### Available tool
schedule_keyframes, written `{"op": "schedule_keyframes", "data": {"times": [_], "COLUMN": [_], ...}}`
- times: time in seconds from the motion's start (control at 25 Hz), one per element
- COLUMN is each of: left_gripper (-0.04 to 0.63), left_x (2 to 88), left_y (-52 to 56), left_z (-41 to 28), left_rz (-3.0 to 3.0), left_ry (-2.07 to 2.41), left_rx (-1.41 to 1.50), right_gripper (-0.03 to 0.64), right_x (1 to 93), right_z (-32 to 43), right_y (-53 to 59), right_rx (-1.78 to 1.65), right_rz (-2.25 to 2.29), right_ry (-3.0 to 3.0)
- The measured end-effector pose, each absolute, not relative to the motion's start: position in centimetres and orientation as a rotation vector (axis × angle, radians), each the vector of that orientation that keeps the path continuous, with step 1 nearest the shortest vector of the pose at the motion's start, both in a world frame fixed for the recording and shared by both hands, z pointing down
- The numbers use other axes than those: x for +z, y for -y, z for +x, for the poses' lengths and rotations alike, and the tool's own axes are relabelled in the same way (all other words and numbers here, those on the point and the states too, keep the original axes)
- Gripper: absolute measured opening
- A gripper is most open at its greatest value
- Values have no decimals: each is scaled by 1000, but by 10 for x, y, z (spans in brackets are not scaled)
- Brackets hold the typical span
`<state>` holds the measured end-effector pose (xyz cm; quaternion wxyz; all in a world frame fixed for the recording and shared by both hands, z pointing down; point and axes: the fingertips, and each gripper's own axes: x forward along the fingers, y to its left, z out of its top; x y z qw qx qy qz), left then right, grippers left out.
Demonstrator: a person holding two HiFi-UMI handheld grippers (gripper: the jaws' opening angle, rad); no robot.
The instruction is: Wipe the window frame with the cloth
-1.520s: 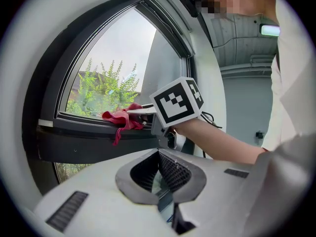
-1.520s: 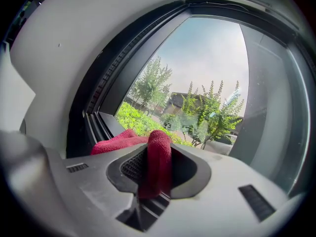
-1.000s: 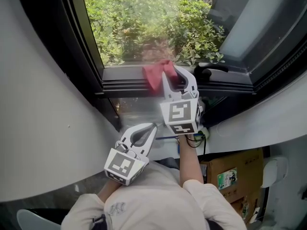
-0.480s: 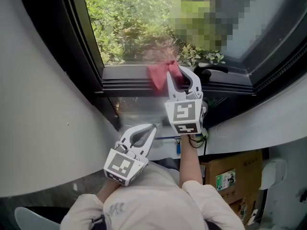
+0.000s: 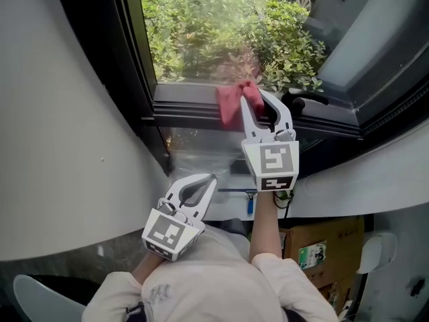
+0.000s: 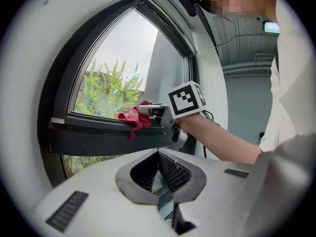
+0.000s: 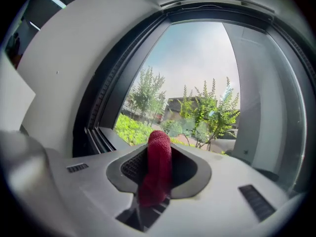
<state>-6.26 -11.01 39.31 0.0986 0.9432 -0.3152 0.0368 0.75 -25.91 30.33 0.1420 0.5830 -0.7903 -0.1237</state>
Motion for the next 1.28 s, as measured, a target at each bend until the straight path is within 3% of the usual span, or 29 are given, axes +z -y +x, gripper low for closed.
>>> {"op": "schedule_keyframes", "data": {"times": [0.24,0.56,1.04,1.28], "left_gripper": [9,9,9,9], "left_x": [397,399,403,403], "left_y": [103,92,84,79], "left_z": [-81,-83,-88,-90], "left_rz": [2750,2756,2761,2768], "left_ry": [988,948,914,915], "left_rx": [128,134,145,158], "right_gripper": [101,101,101,101], "right_x": [266,302,344,343], "right_z": [-78,-159,-184,-173], "right_y": [236,233,242,243], "right_rx": [-345,-365,-591,-511], "right_rz": [1495,1235,1177,1250], "right_ry": [2711,2727,2427,2498]}}
